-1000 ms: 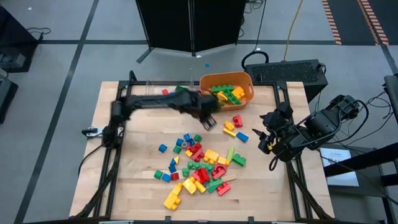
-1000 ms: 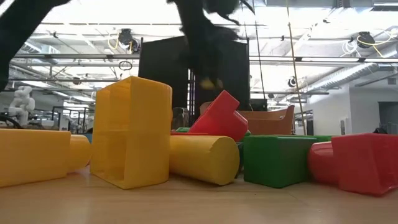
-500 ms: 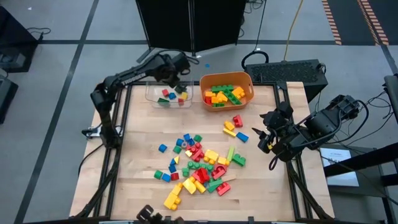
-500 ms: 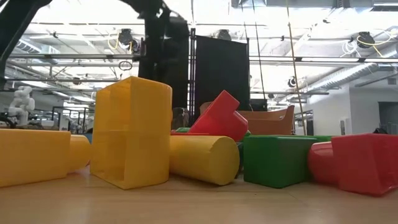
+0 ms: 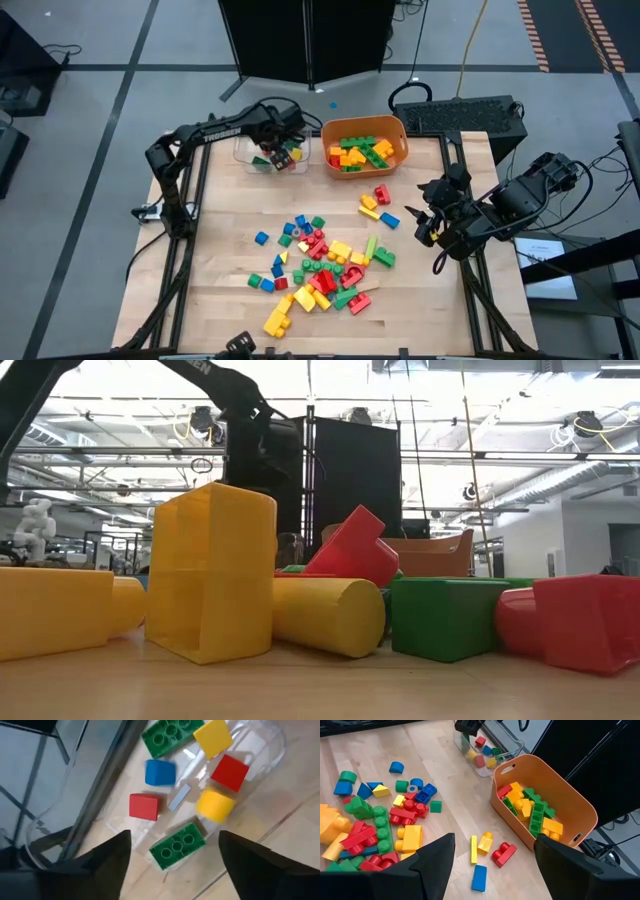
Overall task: Sort blocks by size
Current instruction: Put the big red game piece into the orange bin
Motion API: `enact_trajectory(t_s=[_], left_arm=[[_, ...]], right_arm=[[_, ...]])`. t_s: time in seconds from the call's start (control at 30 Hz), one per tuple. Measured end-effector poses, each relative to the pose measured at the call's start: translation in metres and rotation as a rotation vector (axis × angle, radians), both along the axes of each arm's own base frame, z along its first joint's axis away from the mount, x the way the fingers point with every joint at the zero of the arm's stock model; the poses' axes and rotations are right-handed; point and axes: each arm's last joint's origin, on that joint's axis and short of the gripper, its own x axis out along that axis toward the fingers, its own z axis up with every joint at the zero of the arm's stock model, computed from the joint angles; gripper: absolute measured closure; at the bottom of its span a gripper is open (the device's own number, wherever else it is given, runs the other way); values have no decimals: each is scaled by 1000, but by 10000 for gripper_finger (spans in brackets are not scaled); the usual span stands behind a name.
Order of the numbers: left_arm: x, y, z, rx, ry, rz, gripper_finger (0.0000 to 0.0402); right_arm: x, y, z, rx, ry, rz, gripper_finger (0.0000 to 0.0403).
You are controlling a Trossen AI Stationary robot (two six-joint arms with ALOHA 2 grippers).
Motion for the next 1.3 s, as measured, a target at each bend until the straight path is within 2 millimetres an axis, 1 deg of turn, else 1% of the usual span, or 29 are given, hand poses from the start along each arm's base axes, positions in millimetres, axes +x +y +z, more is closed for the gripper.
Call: enact_trajectory(t_s=[0.07,0.13,0.2,0.3,0.37,0.47,0.53,0.63,0.73,0.8,0.83,0.93,1.07,1.13,1.2,1.3], left_arm=[[2,-4,1,1,10,-18,86],[6,-10,7,-30,-6,-27,83],[9,-19,20,-87,-73,-78,81],[10,-39,50,-120,-195,-176,81],[6,-55,70,-140,-278,-256,80],[4,-82,95,-188,-432,-364,80],[4,-103,107,-223,-501,-447,80],[7,-140,114,-228,-494,-675,79],[14,-175,112,-227,-460,-909,79],[24,-195,105,-221,-438,-1050,79],[29,-203,101,-216,-430,-1110,79],[48,-224,78,-229,-381,-1232,79],[71,-237,49,-249,-335,-1331,79],[80,-241,38,-278,-346,-1381,79],[86,-244,31,-309,-377,-1420,79],[92,-247,29,-317,-430,-1466,79]], right_arm=[[0,0,0,0,0,0,138],[0,0,0,-1,1,0,138],[0,0,0,0,0,-1,138],[0,0,0,1,-2,-2,138],[0,0,0,6,-6,-6,138],[0,0,0,11,-13,-14,138],[0,0,0,14,-16,-18,138],[0,0,0,15,-16,-19,138],[0,0,0,14,-16,-18,138],[0,0,0,14,-15,-18,138],[0,0,0,14,-15,-18,138],[0,0,0,13,-15,-17,138],[0,0,0,18,-12,-15,138],[0,0,0,24,-12,-17,138],[0,0,0,27,-13,-18,138],[0,1,0,49,-6,-10,138]])
